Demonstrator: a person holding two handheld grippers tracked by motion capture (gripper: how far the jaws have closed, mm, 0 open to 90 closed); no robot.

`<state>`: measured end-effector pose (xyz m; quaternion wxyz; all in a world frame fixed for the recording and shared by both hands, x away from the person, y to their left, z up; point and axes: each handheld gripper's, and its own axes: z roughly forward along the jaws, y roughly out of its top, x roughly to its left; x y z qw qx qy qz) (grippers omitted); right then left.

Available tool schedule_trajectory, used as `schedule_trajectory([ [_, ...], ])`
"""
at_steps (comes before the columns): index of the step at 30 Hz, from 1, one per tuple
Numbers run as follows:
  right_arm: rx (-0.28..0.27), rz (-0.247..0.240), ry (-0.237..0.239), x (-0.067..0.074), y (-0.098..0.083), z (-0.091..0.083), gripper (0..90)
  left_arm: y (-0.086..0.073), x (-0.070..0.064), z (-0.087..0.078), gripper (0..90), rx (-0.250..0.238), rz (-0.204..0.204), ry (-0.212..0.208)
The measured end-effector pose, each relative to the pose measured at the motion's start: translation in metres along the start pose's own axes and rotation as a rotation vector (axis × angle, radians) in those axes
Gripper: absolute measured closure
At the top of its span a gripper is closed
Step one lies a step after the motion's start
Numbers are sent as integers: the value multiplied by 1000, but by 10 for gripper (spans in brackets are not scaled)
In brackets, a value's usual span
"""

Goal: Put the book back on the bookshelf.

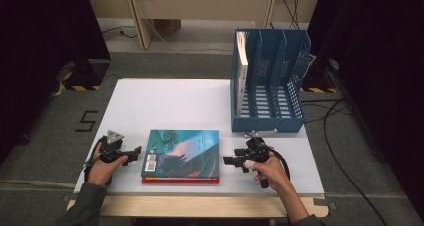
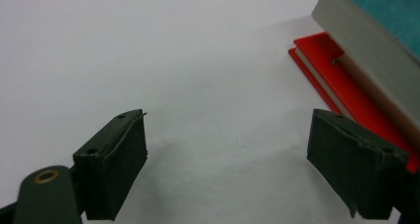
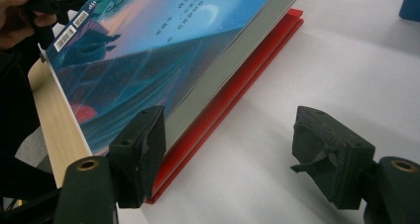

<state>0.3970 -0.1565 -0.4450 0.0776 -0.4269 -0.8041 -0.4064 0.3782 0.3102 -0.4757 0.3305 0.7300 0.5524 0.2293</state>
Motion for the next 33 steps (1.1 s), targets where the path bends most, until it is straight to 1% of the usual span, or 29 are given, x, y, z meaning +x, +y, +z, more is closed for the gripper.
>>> schedule_trajectory([
  [2, -3, 0, 2, 2, 0, 1, 299, 1, -1, -5, 151, -14, -18, -23],
  [3, -3, -4, 11, 4, -1, 2, 296, 3, -4, -9, 151, -32, -43, -47],
  [4, -1, -5, 14, 5, -1, 3, 296, 3, -4, -9, 152, -32, -43, -47],
  [5, 1, -12, 16, 6, 0, 4, 296, 4, -8, -11, 151, -40, -48, -68],
  [6, -1, -16, 19, 7, 0, 6, 296, 5, -10, -12, 151, -37, -43, -79],
  [7, -1, -16, 19, 7, 0, 6, 296, 5, -10, -12, 151, -37, -43, -79],
  [10, 13, -16, 25, 11, -1, 11, 296, 5, -17, -14, 152, -21, -33, -104],
  [13, 20, -24, 24, 13, -1, 13, 297, 6, -18, -15, 172, -22, -31, -98],
  [14, 27, -29, 24, 14, -1, 15, 292, 6, -19, -17, 206, -5, -50, -113],
  [15, 27, -29, 24, 14, -1, 15, 292, 6, -19, -17, 264, -5, -50, -113],
  [16, 31, -21, 34, 14, -1, 16, 293, 8, -22, -20, 337, 9, -76, -144],
  [17, 31, -21, 34, 14, -1, 16, 293, 8, -22, -20, 376, 9, -76, -144],
  [18, 31, -17, 39, 13, -1, 17, 292, 9, -25, -22, 394, 9, -41, -130],
  [19, 29, -18, 40, 13, -1, 18, 293, 9, -25, -22, 417, 9, -41, -130],
  [20, 31, -19, 43, 13, -1, 18, 293, 9, -28, -23, 452, 6, -21, -143],
  [21, 31, -19, 43, 13, -1, 18, 293, 9, -28, -23, 487, 6, -21, -143],
  [22, 32, -15, 52, 14, -1, 20, 293, 9, -28, -25, 498, 7, -11, -149],
  [25, 37, -11, 61, 15, -1, 21, 292, 9, -29, -27, 514, 12, -9, -160],
  [27, 37, -18, 65, 15, 0, 22, 292, 9, -31, -30, 529, 8, 6, -156],
  [28, 38, -17, 65, 15, 0, 22, 291, 9, -32, -31, 555, 4, 9, -160],
  [29, 38, -17, 65, 15, 0, 22, 291, 9, -33, -31, 555, 5, 7, -161],
  [31, 39, -8, 71, 14, 0, 23, 290, 8, -34, -32, 597, 8, 8, -164],
  [32, 37, -6, 72, 14, 0, 23, 291, 8, -34, -33, 607, 8, 4, -171],
  [33, 37, -4, 74, 13, 0, 23, 291, 8, -35, -34, 608, 10, 8, -174],
])
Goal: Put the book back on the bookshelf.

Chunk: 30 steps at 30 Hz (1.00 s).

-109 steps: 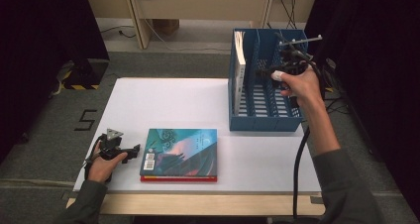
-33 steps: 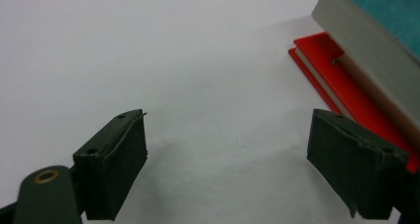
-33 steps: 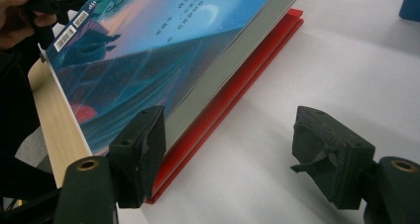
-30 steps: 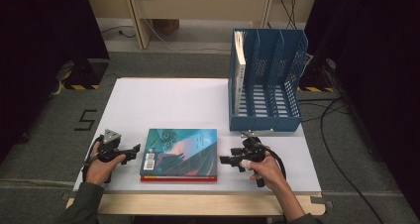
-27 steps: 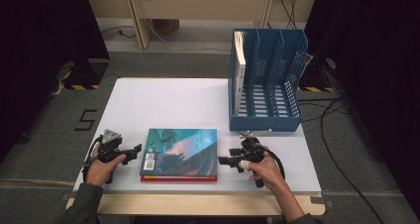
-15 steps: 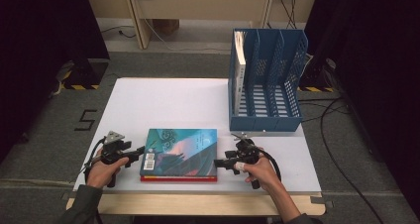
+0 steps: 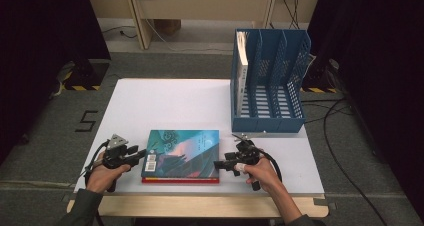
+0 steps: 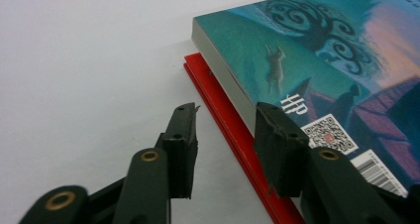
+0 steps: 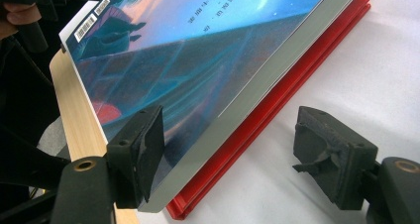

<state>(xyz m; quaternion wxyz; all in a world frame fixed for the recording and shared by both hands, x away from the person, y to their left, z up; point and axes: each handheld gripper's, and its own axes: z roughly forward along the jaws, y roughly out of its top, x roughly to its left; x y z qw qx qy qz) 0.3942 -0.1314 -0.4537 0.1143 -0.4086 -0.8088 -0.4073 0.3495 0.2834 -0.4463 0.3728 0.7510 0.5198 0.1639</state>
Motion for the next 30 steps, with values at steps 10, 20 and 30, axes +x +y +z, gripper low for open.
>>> schedule_trajectory([
  [10, -2, 14, 13, -4, 1, 1, 299, -3, -8, -5, 667, 3, 23, 6],
  [20, -6, 51, -1, -12, 3, -3, 298, -6, -32, -4, 366, 28, 97, -45],
  [30, -7, 100, 61, -17, 3, 8, 265, -6, -29, -3, 314, 30, 87, -45],
])
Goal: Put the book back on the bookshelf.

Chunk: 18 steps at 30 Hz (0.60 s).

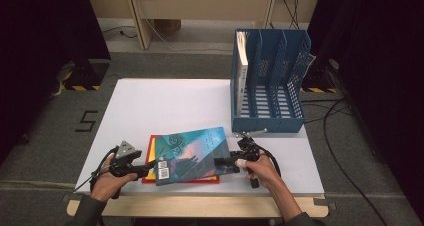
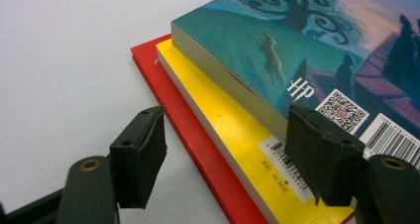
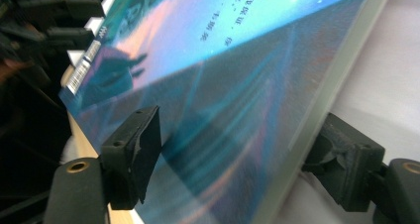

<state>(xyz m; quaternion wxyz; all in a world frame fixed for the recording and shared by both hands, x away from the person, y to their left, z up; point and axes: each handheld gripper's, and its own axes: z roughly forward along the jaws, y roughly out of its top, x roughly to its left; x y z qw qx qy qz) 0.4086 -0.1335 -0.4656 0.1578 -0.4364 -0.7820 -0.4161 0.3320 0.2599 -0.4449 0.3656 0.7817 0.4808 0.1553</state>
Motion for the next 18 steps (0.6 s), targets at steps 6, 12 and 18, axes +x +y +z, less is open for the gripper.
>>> schedule_trajectory([
  [6, -47, 42, 25, -3, 5, 2, 421, -1, 0, 1, 318, -1, -5, -7],
  [12, -99, -48, 44, 10, 16, -15, 521, -4, 2, 0, 363, -10, -22, -21],
  [18, -84, -56, 109, 22, 36, -29, 599, -6, 0, -1, 432, -26, -41, -36],
])
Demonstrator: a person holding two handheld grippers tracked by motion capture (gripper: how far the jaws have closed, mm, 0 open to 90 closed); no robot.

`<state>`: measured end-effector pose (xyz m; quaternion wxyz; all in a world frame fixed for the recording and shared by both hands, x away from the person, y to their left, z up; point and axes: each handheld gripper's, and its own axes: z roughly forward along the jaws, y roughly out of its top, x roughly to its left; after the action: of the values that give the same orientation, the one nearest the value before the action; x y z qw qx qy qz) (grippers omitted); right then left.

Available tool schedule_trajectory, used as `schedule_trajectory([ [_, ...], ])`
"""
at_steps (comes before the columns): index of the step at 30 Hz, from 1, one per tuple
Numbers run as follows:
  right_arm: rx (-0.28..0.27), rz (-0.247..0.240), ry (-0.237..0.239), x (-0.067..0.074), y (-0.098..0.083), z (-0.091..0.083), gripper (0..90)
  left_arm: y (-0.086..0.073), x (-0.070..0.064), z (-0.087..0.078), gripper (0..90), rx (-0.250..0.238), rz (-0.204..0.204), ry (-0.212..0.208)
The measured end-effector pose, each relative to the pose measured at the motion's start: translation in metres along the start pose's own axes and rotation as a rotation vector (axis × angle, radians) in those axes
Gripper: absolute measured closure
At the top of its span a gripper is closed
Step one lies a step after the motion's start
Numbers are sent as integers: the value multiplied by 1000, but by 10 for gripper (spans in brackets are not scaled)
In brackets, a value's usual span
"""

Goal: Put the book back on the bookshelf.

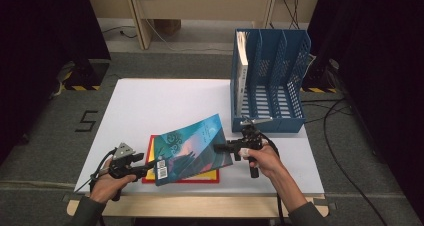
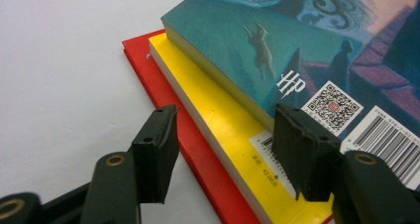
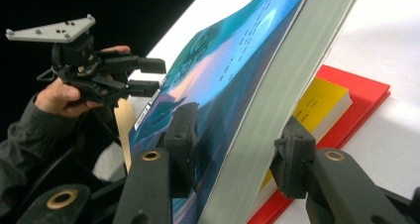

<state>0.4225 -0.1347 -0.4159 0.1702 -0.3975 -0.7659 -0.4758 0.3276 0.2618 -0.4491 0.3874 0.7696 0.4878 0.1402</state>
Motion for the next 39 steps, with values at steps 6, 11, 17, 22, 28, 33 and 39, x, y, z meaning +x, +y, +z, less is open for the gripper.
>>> schedule_trajectory([
  [6, 95, 24, 12, 5, 16, 9, 601, 0, -2, 2, 424, -10, 4, -8],
  [11, 141, -33, -27, 20, 30, 6, 621, -1, -1, 4, 375, -15, 7, -8],
  [17, 169, -139, -70, 39, 50, -5, 669, -1, -1, 10, 175, -19, -18, -18],
  [22, 210, -182, -97, 48, 62, -14, 685, -1, 8, 8, 169, -55, -78, -13],
  [28, 220, -192, -172, 55, 76, -37, 703, -4, 31, 5, 165, -71, -126, 71],
  [33, 230, -205, -248, 64, 87, -64, 720, -10, 53, 7, 165, -45, -136, 161],
  [39, 223, -227, -322, 74, 93, -92, 736, -20, 68, 12, 148, 33, -99, 248],
])
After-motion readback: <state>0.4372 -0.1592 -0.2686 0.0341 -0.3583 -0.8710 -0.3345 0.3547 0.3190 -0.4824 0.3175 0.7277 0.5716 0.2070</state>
